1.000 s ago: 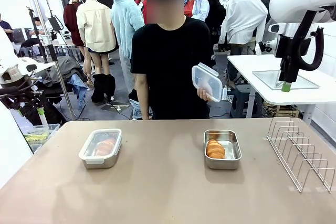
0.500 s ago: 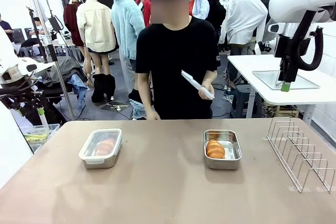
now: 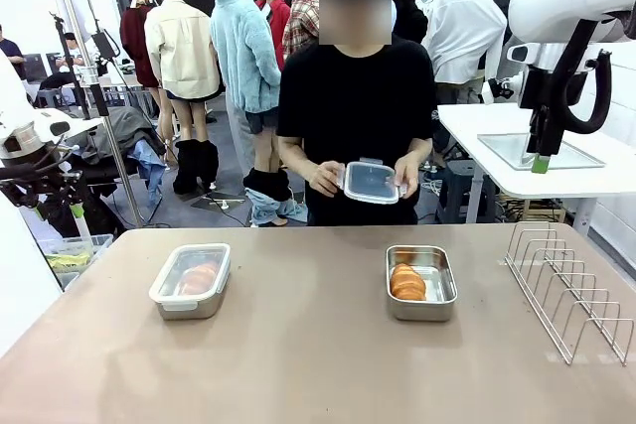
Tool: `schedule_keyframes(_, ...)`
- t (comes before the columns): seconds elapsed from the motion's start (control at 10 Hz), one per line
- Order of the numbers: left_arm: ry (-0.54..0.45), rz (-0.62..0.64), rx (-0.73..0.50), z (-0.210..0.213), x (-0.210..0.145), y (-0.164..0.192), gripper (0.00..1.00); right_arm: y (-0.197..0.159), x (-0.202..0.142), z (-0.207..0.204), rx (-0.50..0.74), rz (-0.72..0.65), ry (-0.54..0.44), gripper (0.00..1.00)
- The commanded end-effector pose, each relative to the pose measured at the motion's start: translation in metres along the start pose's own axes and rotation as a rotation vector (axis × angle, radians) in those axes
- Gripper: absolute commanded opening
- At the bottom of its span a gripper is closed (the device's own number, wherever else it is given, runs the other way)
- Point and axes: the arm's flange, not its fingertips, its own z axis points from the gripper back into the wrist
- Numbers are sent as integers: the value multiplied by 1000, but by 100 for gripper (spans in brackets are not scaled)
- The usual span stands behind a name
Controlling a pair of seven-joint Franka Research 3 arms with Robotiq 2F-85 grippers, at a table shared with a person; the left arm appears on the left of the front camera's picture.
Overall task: Place the bread in airtight containers.
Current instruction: Release when the human grabs the Airtight Container lid.
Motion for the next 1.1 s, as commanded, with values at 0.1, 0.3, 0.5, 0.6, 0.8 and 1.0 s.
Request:
schedule_keyframes(0.1, -2, 15, 20, 1, 0, -1, 67, -2, 2, 1, 7, -12, 19, 100)
schedule_keyframes(0.3, -2, 15, 20, 1, 0, -1, 67, -2, 2, 1, 7, -12, 19, 100)
schedule_keyframes(0.5, -2, 15, 20, 1, 0, -1, 67, -2, 2, 1, 7, -12, 19, 100)
schedule_keyframes(0.6, -2, 15, 20, 1, 0, -1, 67, -2, 2, 1, 7, -12, 19, 100)
schedule_keyframes(0.8, -2, 15, 20, 1, 0, -1, 67, -2, 2, 1, 7, -12, 19, 100)
schedule_keyframes(1.0, -2, 15, 20, 1, 0, -1, 67, -2, 2, 1, 7, -12, 19, 100)
